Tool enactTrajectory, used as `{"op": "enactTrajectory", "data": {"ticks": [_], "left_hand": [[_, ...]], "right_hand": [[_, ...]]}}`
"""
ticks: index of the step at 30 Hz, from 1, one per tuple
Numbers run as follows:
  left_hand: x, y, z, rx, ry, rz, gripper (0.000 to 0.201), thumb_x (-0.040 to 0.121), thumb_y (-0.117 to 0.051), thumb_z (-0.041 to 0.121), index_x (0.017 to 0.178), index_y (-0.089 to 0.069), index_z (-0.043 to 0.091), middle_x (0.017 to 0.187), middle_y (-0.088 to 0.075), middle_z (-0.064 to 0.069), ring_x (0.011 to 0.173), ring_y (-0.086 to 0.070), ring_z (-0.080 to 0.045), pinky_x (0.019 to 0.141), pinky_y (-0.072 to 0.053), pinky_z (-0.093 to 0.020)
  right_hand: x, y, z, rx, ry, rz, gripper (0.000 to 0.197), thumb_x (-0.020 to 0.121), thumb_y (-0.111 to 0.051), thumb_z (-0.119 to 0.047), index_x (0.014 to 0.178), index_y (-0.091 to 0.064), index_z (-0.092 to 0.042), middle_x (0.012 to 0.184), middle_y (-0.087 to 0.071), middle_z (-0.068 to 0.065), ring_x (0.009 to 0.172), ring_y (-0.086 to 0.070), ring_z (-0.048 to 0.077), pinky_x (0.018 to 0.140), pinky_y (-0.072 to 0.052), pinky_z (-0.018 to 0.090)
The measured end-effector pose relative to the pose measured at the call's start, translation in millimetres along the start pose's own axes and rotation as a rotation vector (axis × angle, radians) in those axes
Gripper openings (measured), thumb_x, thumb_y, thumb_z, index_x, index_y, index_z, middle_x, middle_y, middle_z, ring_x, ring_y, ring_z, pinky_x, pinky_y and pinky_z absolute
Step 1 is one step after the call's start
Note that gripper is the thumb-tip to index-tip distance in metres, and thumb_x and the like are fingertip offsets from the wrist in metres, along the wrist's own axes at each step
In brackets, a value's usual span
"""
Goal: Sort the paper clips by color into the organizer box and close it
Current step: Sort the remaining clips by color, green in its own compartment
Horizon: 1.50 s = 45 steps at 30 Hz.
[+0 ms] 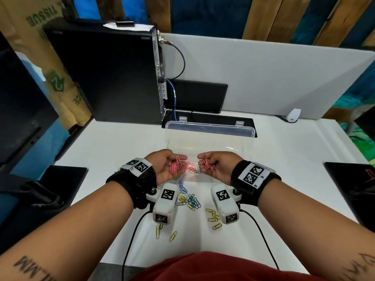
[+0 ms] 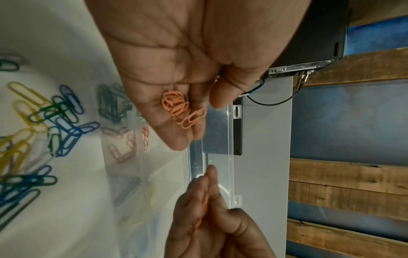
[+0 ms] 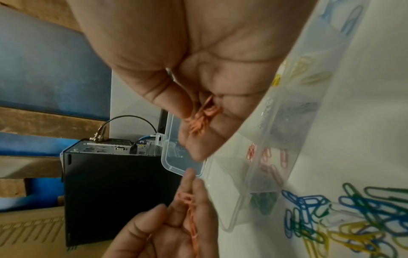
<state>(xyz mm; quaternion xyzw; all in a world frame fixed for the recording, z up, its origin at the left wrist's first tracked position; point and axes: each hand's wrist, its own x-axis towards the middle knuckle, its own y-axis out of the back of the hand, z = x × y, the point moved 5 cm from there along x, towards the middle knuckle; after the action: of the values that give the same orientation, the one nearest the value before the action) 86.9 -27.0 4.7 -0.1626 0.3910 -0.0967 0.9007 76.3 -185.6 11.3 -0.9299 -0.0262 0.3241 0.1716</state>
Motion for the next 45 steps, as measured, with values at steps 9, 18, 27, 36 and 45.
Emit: {"op": "enactTrajectory", "data": {"ticks": [9,18,27,36,45], "left_hand": [[25,-8,9,0.076,0.079,0.010,0.037,0.097,-0.043,0.035,0.107,-0.050,0.000,0.090,-0.054,-0.016,0.075,-0.056,-0.023,0.059,-0.056,-0.028],[46,-14,14,0.125,0.055,0.007,0.059,0.095,-0.041,0.044,0.134,-0.042,0.000,0.089,-0.047,-0.010,0.073,-0.046,-0.017,0.069,-0.043,-0.027],[36,-10,15,0.210,-0.019,0.031,0.035,0.096,-0.047,0.032,0.117,-0.055,0.006,0.114,-0.053,-0.012,0.113,-0.051,-0.024,0.104,-0.040,-0.033],[9,18,9,1.043,-0.130,0.083,0.015,0.089,-0.059,0.023,0.075,-0.059,0.017,0.064,-0.056,0.002,0.050,-0.050,-0.008,0.045,-0.035,-0.018],[11,39,-37,1.773,-0.142,0.080,0.028,0.081,-0.062,0.024,0.110,-0.062,0.027,0.110,-0.059,0.003,0.102,-0.057,-0.017,0.084,-0.045,-0.024]], "right_hand": [[22,0,-5,0.088,-0.097,0.088,0.023,0.089,-0.031,-0.005,0.089,-0.052,0.004,0.084,-0.054,0.019,0.071,-0.055,0.025,0.052,-0.055,0.024],[39,-5,-2,0.043,-0.174,0.043,0.015,0.087,-0.032,-0.005,0.086,-0.047,-0.005,0.078,-0.046,0.013,0.069,-0.047,0.021,0.066,-0.050,0.028],[33,-2,-2,-0.048,-0.066,0.065,0.026,0.087,-0.031,0.006,0.090,-0.055,-0.001,0.084,-0.055,0.012,0.075,-0.054,0.020,0.068,-0.048,0.025],[12,-7,9,-0.952,0.056,-0.083,0.018,0.088,-0.048,0.000,0.082,-0.060,-0.013,0.077,-0.059,0.000,0.068,-0.056,0.013,0.063,-0.049,0.024],[21,-20,60,-1.689,0.121,-0.145,0.030,0.086,-0.055,-0.018,0.116,-0.062,-0.015,0.121,-0.061,0.006,0.113,-0.055,0.023,0.093,-0.044,0.029]]}}
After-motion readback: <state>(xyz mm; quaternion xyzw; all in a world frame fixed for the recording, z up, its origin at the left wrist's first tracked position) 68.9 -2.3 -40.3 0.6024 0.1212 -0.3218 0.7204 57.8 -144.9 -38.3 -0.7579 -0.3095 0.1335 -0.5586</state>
